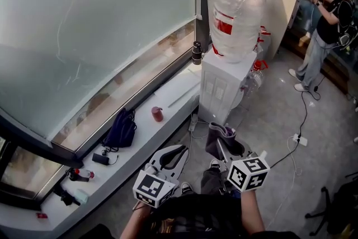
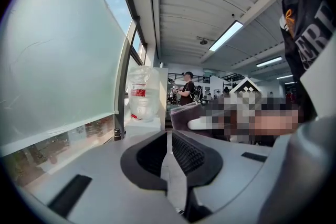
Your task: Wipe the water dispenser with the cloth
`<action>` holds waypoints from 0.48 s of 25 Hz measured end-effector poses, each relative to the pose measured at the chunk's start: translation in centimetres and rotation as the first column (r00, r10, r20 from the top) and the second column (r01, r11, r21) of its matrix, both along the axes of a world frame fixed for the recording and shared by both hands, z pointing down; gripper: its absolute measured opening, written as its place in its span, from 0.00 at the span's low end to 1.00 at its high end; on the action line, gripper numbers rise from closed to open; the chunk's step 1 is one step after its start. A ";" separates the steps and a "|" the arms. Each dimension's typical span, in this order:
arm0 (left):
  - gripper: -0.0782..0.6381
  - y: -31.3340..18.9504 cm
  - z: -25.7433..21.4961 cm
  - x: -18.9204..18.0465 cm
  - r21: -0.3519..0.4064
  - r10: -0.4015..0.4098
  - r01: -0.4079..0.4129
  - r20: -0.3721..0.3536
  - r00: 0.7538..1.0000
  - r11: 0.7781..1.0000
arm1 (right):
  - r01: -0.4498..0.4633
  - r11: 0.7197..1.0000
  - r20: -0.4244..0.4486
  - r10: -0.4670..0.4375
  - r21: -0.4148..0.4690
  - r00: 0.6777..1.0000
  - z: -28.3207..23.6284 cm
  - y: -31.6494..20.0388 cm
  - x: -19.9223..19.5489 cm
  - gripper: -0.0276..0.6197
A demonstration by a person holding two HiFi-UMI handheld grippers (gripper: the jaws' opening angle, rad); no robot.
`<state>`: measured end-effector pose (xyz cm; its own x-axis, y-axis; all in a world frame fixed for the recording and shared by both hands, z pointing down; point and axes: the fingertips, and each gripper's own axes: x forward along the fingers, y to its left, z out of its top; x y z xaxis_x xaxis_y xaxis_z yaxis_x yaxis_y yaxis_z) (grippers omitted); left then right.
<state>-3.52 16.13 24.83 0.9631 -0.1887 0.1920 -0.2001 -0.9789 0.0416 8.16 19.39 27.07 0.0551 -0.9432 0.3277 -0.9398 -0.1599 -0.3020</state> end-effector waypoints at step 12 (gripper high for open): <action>0.15 0.6 -0.4 0.4 0.010 0.020 -0.019 -0.023 1.000 1.000 | 0.009 1.000 -0.047 -0.010 -0.013 0.999 -0.4 0.0 0.0 0.20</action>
